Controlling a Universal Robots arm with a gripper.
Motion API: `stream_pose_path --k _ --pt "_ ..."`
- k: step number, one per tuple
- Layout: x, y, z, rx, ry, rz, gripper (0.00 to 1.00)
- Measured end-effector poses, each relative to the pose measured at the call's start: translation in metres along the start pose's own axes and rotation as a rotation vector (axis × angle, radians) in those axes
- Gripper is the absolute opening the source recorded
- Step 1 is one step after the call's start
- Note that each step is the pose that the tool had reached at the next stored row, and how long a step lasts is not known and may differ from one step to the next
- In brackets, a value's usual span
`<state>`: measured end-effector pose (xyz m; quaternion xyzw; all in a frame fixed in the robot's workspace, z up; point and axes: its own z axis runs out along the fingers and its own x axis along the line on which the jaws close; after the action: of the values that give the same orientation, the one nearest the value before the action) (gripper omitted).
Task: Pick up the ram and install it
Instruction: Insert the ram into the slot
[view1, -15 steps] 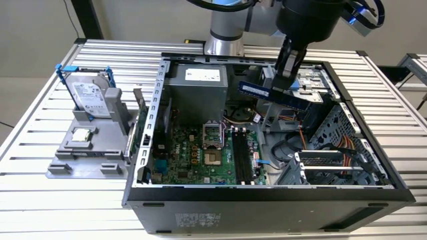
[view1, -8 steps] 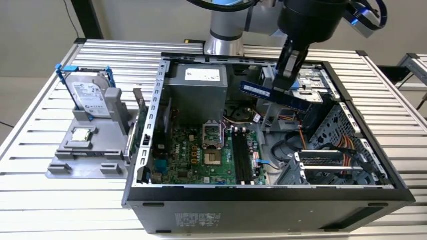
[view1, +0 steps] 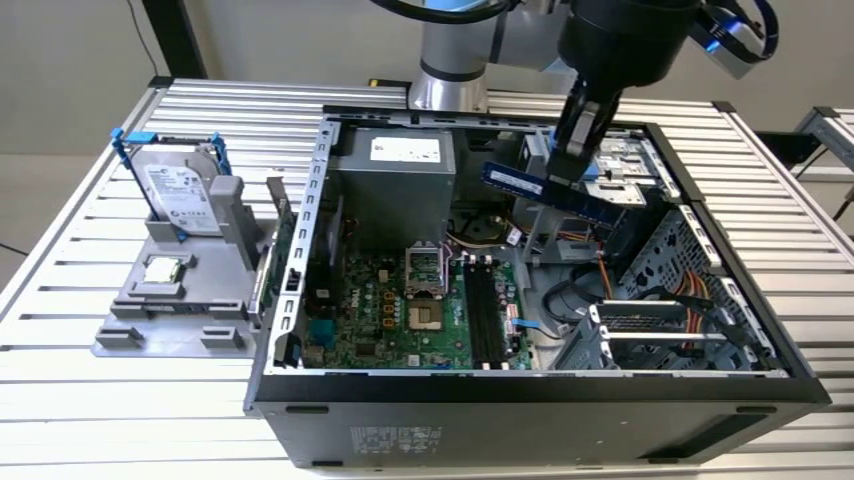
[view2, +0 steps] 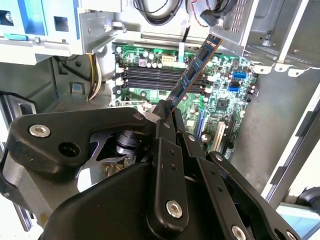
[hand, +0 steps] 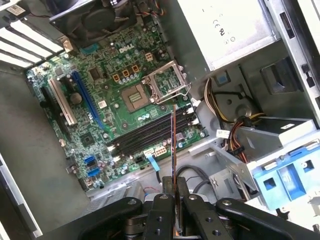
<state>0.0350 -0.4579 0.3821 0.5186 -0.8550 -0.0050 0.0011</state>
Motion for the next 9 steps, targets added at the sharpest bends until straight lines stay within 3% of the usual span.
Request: stream_pose_path --k 9 --pt "0.0032 -0.003 0.0 0.0 -0.0002 0.023 0.0"
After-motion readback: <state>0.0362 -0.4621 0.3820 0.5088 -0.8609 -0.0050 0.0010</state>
